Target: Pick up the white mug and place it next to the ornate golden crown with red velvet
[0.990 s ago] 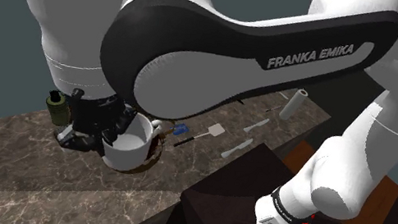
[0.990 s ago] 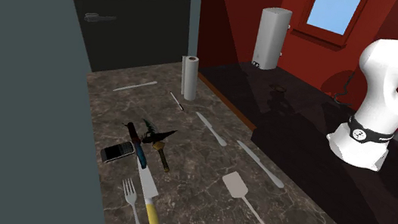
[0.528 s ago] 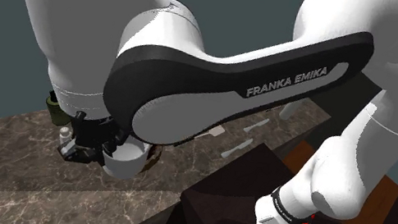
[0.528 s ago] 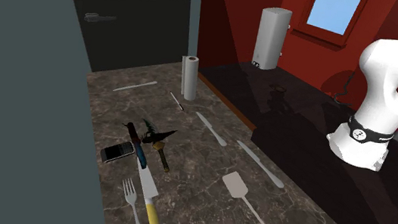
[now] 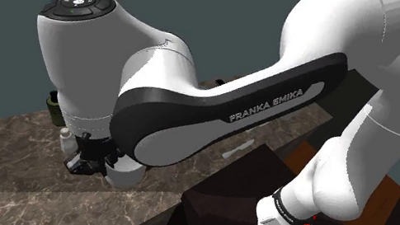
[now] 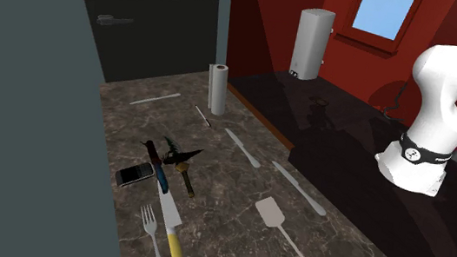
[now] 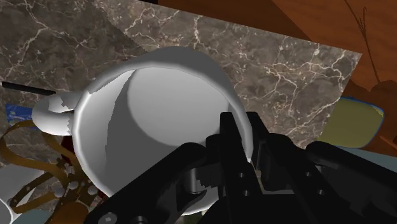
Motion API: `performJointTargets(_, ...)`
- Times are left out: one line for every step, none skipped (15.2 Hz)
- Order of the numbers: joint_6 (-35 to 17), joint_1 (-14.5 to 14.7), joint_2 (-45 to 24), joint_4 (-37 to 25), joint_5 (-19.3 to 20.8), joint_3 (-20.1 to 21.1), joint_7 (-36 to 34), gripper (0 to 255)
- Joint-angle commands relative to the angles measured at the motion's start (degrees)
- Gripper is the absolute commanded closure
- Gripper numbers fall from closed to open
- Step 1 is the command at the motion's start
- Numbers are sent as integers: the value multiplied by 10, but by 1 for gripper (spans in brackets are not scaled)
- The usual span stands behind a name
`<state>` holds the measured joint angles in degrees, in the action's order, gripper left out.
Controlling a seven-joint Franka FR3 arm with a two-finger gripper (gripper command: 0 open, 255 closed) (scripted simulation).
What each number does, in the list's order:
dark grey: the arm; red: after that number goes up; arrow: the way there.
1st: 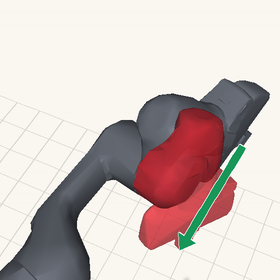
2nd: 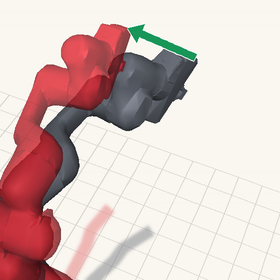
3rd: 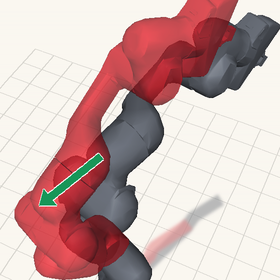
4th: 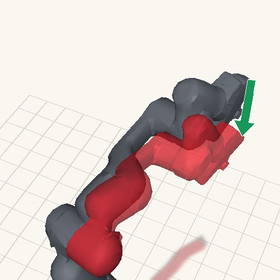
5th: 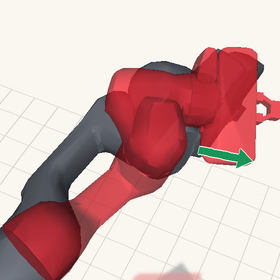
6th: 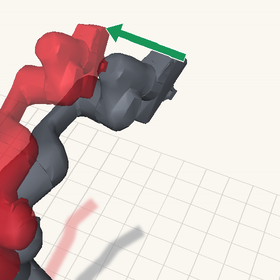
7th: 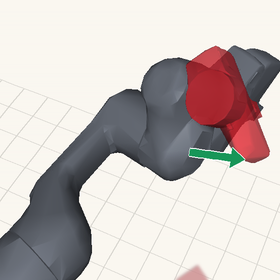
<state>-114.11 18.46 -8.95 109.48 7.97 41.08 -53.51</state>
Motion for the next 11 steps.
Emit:
performJointTargets(-14, 2, -7, 9, 6, -1, -6, 255)
performJointTargets(-21, 3, -10, 13, 9, -1, -8, 255)
performJointTargets(-28, 4, -14, 18, 12, -2, -10, 255)
performJointTargets(-35, 4, -17, 22, 15, -3, -12, 255)
performJointTargets(-41, 5, -21, 26, 18, -3, -14, 255)
performJointTargets(-48, 6, -25, 30, 21, -4, -16, 255)
performJointTargets(-55, 7, -29, 34, 25, -5, -19, 255)
performJointTargets(-61, 8, -33, 37, 28, -6, -21, 255)
performJointTargets(-68, 9, -37, 41, 32, -7, -24, 255)
performJointTargets(-74, 10, -41, 45, 36, -9, -27, 255)
performJointTargets(-81, 11, -45, 48, 39, -10, -29, 255)
